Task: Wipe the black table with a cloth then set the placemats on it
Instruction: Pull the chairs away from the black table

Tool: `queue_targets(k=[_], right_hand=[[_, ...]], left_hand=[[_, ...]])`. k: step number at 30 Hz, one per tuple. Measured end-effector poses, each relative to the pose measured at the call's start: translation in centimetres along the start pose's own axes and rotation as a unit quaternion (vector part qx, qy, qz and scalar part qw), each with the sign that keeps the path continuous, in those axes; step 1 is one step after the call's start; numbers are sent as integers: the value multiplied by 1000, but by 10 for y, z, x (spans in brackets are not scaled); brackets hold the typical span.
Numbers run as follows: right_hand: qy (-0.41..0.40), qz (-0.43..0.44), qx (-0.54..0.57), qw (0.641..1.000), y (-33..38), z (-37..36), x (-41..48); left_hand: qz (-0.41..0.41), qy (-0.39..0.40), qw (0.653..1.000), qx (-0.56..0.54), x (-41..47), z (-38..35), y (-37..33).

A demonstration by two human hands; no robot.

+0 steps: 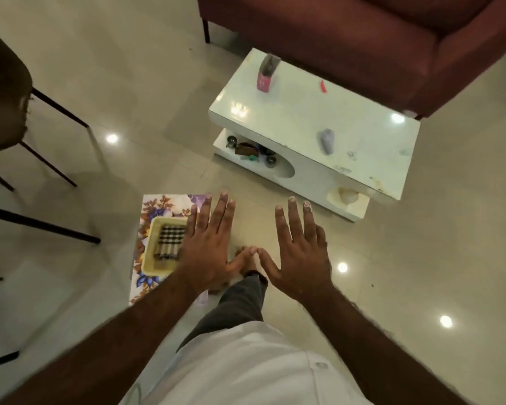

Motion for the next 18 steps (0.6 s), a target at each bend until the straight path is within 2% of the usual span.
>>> queue_targets(k=[4,10,13,18], right_hand=[[31,40,-3,999,-11,-1,85],[43,114,-20,992,-5,0,214],[48,139,-13,989,10,-5,267],[54,226,-6,973,37,-17,348]], left_hand=[[37,14,999,-26,62,7,17],[82,-17,995,-46,148,31,62],[126,-23,991,-41,175,41,89],[214,-46,975,-44,209,49,129]])
Point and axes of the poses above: each hand's wrist, its own x-axis towards the middle knuckle, its own z-axis out of the back of the hand, y = z × x, the point moved 2 cm from there along x, towards the middle knuckle, and after that the axes turned 6 degrees about -y, right-handed, at the moved point
